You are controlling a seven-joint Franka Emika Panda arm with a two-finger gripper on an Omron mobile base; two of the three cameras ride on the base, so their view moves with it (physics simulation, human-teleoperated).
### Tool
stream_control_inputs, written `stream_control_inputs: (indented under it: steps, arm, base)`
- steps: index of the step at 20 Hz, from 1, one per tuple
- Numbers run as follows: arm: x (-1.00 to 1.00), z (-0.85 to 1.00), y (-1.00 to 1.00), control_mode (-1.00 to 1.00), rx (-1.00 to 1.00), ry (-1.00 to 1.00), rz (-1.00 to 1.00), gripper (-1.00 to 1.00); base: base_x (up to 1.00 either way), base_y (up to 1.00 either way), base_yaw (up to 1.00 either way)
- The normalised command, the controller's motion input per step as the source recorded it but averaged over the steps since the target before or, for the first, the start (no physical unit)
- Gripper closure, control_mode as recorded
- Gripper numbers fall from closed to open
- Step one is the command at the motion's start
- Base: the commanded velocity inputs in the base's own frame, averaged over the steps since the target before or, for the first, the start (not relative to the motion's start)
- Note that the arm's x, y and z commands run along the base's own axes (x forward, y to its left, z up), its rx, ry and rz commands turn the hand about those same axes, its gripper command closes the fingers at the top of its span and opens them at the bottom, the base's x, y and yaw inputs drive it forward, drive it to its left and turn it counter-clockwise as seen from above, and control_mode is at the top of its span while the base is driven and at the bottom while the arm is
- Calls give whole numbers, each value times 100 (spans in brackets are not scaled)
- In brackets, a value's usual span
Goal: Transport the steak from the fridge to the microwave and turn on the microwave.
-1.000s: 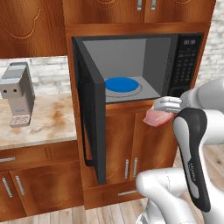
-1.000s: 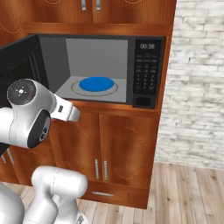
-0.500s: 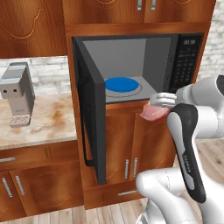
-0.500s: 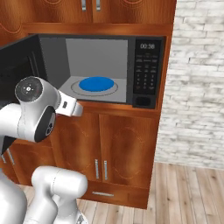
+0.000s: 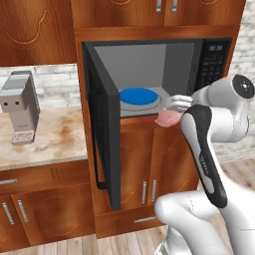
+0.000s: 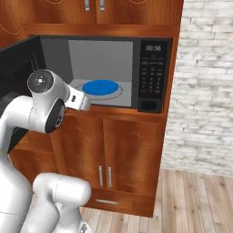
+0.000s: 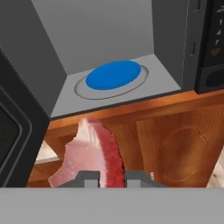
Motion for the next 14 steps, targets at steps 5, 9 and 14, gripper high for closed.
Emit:
stream_control_inputs:
  steps: [5,9,14]
  arm:
    - [55,2,0,-100,0,0,-3,100]
    - [47,-5,9,-100,0,-5,-8,100]
    - [49,0,1,-100,3,-4,-7,100]
  base:
    - [0,0,0]
    - [0,0,0]
    - [0,0,0]
